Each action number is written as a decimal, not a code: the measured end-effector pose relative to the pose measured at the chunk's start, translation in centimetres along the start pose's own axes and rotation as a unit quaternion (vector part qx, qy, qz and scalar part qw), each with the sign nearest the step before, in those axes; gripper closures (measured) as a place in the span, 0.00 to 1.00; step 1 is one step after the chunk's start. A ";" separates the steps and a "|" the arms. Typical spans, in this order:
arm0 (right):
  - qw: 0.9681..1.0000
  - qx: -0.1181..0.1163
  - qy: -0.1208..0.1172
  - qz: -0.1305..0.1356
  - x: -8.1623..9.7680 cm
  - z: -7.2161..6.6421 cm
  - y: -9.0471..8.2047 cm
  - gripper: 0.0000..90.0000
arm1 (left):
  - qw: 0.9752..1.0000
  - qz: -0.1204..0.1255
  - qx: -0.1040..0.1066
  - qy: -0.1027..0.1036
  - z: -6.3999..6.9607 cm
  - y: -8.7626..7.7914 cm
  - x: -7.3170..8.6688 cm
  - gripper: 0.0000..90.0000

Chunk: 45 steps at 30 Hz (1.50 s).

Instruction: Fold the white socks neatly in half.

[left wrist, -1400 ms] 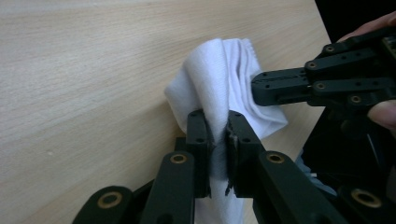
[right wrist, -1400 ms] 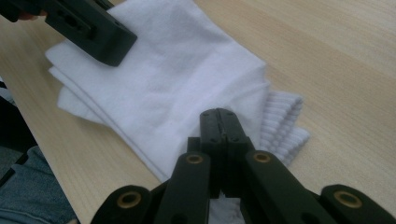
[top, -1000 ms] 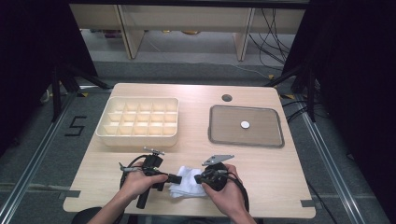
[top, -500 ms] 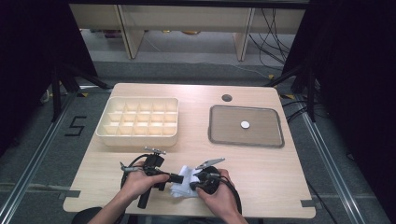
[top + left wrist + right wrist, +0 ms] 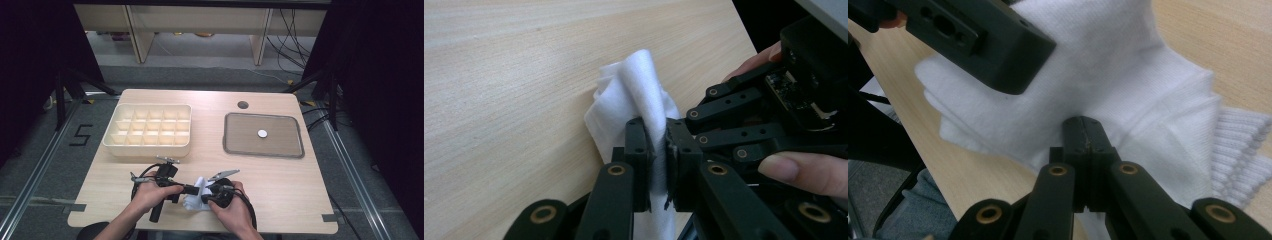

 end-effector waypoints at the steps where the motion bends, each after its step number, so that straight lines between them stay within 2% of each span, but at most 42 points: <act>1: 1.000 0.002 0.010 -0.006 0.0 -0.2 -0.1 1.00 | 1.000 0.001 0.001 0.000 0.0 0.0 0.0 0.91; 2: 1.000 0.003 0.008 -0.005 0.0 -0.2 0.0 1.00 | 1.000 0.008 0.003 -0.001 0.1 0.1 0.0 0.91; 3: 1.000 -0.007 0.004 0.000 0.0 -0.1 0.2 1.00 | 1.000 0.008 0.003 -0.001 0.1 0.0 0.0 0.91; 4: 1.000 -0.001 -0.001 0.001 0.0 -0.1 0.1 1.00 | 1.000 0.007 0.003 -0.001 0.1 0.0 -0.1 0.91; 6: 1.000 -0.002 0.001 0.001 0.0 -0.2 0.2 1.00 | 1.000 0.005 0.001 0.001 0.2 0.0 -0.1 0.91; 7: 1.000 -0.006 -0.007 0.008 0.0 -0.1 0.3 1.00 | 1.000 0.005 0.001 0.001 0.2 0.0 -0.1 0.91; 16: 1.000 -0.010 -0.012 0.017 -0.2 -0.2 0.7 1.00 | 1.000 0.010 0.000 0.006 0.0 -0.1 -0.2 0.92; 18: 1.000 -0.017 -0.009 0.023 -0.3 0.0 0.5 1.00 | 1.000 0.012 -0.003 0.003 0.1 -0.3 -0.3 0.92; 19: 0.999 -0.022 -0.015 0.033 -0.5 0.1 0.2 1.00 | 1.000 0.013 -0.002 0.011 0.0 -0.4 -0.4 0.92; 20: 0.999 -0.021 -0.002 0.026 -0.6 0.1 -0.2 1.00 | 1.000 0.024 0.001 0.006 0.0 -0.3 -0.4 0.92; 22: 0.998 -0.034 -0.004 0.044 -1.1 0.2 -1.0 1.00 | 1.000 0.018 -0.005 0.010 0.0 -0.4 -0.5 0.92; 25: 0.998 -0.019 0.004 0.066 -1.9 0.7 -2.9 1.00 | 1.000 0.012 -0.010 0.014 -0.1 -0.5 -0.6 0.92; 26: 0.997 -0.009 0.005 0.071 -2.2 1.1 -3.5 1.00 | 1.000 0.013 -0.015 0.015 0.0 -0.5 -0.6 0.91; 28: 0.997 0.018 0.003 0.079 -2.4 2.1 -4.5 1.00 | 1.000 0.014 -0.011 0.017 0.0 -0.4 -0.6 0.91; 30: 0.997 0.037 0.022 0.062 -2.1 3.2 -5.1 1.00 | 1.000 0.015 -0.011 0.017 0.0 -0.5 -0.6 0.91; 31: 0.997 0.056 0.043 0.044 -1.8 3.5 -5.3 1.00 | 1.000 0.013 -0.012 0.019 0.0 -0.5 -0.6 0.91; 33: 0.996 0.069 0.044 0.028 -1.0 4.0 -5.3 1.00 | 1.000 0.017 -0.010 0.018 -0.1 -0.4 -0.6 0.91; 35: 0.996 0.064 0.050 0.029 -0.3 4.0 -5.0 1.00 | 1.000 0.018 -0.011 0.017 0.0 -0.4 -0.7 0.91; 36: 0.997 0.067 0.045 0.013 0.1 4.2 -4.7 1.00 | 1.000 0.015 -0.012 0.018 0.1 -0.4 -0.7 0.91; 37: 0.997 0.060 0.042 0.007 0.3 4.1 -4.5 1.00 | 1.000 0.017 -0.010 0.019 0.1 -0.4 -0.7 0.91; 38: 0.997 0.064 0.039 0.006 0.5 4.1 -4.2 1.00 | 1.000 0.020 -0.010 0.017 0.2 -0.3 -0.7 0.91; 39: 0.997 0.061 0.041 0.002 0.6 3.9 -3.9 1.00 | 1.000 0.018 -0.009 0.023 0.2 -0.3 -0.8 0.91; 40: 0.998 0.049 0.035 0.005 0.7 3.8 -3.7 1.00 | 1.000 0.016 -0.010 0.021 0.2 -0.3 -0.8 0.91; 45: 0.998 0.059 0.034 0.004 1.0 3.7 -2.9 1.00 | 1.000 0.015 -0.005 0.018 0.1 -0.2 -0.8 0.91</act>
Point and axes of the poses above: each handheld gripper's, and its own axes: y roughly forward along the jaws, x roughly out of its underside, z roughly to its right, the point moved 1 cm from there along y, roughly forward along the jaws, and after that the axes turned 15 degrees about z, right-handed, at the moved point
